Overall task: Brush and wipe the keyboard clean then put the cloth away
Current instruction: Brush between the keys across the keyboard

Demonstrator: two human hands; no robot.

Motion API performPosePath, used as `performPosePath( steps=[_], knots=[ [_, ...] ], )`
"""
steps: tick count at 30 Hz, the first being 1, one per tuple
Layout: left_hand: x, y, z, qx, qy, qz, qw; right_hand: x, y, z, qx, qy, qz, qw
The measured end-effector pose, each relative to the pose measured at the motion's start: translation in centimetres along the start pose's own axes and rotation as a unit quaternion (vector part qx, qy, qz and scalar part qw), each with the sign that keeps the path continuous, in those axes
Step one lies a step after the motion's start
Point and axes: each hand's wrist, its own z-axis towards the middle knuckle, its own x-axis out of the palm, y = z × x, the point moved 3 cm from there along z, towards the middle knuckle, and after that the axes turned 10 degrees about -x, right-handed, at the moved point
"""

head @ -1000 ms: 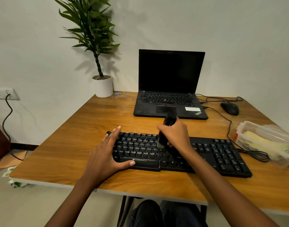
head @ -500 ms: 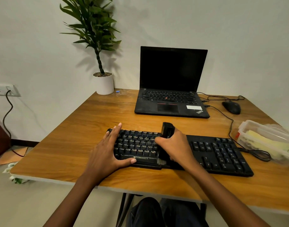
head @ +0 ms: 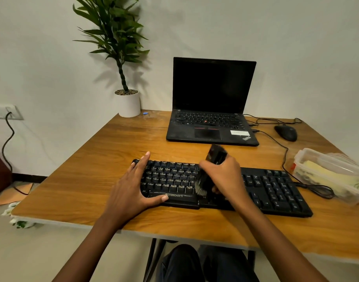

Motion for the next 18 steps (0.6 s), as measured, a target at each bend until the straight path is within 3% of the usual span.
performPosePath(
  steps=[2,6,10,18],
  knots=[
    [-0.1,0.0,-0.1,-0.002,-0.001,0.000,1.000,0.0,0.1,-0.2,-0.010,-0.023,0.009,1.000],
    [0.1,0.2,0.1,0.001,0.000,0.006,1.000,1.9,-0.8,-3.0,-0.004,0.079,0.001,0.997],
    [-0.1,0.5,0.0,0.020,0.011,-0.032,0.999,-0.2,-0.5,-2.0,-0.040,0.051,0.048,0.997],
    [-0.9,0.5,0.1,0.079,-0.007,-0.083,0.993,4.8,1.8,-0.9,-0.134,0.282,-0.014,0.950]
  ],
)
